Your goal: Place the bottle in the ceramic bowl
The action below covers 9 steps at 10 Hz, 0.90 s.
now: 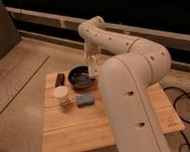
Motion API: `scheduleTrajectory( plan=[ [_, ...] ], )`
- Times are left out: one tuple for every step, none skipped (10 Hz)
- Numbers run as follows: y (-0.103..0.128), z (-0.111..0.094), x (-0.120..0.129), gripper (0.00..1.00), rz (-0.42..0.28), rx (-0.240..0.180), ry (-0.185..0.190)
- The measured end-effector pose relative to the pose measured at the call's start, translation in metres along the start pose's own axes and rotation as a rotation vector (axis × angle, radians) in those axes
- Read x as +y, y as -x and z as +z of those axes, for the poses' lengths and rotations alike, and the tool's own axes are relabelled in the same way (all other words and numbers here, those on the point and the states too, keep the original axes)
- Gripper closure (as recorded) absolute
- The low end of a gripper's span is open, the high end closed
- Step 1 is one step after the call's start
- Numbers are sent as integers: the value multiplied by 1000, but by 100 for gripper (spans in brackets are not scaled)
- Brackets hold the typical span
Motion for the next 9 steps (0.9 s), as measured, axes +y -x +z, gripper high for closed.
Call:
scheduleTrajectory(
  plan=[
    [1,14,16,100,-15,27,18],
    [2,25,28,100,-24,49,37],
    [2,34,38,100,-20,65,58],
    [7,46,52,100,-6,70,90],
    [12,50,56,100,-2,58,99],
    [18,57,58,100,1,46,104],
    [20,66,56,100,3,46,103],
    [16,75,55,100,5,63,100],
    [8,84,53,100,9,95,96]
  ],
)
